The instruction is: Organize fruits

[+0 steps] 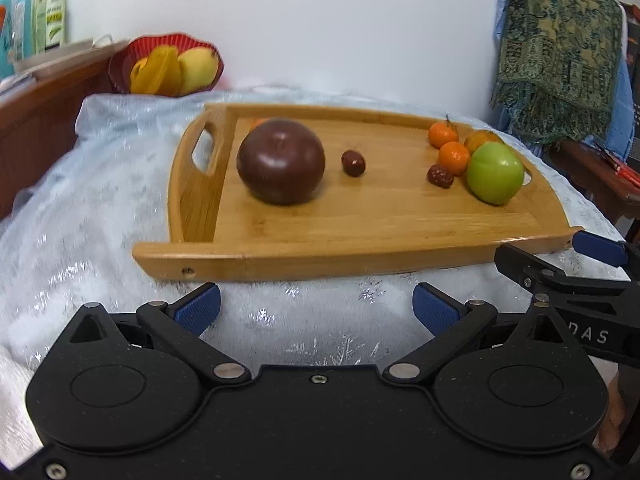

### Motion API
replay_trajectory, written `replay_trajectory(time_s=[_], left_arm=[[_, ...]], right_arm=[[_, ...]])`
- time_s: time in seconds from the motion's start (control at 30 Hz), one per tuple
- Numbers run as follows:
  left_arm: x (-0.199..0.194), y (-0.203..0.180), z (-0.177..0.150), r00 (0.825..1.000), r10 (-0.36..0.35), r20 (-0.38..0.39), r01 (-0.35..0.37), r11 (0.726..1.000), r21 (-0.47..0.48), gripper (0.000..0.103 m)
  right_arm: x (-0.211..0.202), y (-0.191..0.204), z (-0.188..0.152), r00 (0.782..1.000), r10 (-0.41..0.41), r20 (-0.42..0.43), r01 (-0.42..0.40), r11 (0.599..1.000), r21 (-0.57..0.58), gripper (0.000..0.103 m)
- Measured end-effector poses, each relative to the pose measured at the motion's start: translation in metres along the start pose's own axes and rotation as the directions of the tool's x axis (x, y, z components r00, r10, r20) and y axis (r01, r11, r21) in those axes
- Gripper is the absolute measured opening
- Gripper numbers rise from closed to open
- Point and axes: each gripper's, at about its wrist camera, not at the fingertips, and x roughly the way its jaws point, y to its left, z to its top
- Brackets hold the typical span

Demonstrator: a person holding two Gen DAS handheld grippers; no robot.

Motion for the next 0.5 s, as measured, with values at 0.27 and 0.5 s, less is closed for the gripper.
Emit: replay_trajectory(time_s=[0.27, 0.5], left_arm=[[0.007, -0.002, -0.001, 0.999, 0.048, -0.011, -0.048, 0.999, 0.019, 0.102], [0.012, -0.007, -0.002, 0.997, 0.080, -0.014, -0.079, 0.996, 0.050, 0.103]], right_arm=[[0.010, 0.002, -0.004, 0.999, -0.009, -0.052, 0.009, 1.000, -0.001, 0.103], [0.019, 0.000, -0.007, 0.994, -0.007, -0.105, 0.009, 1.000, 0.022, 0.103]])
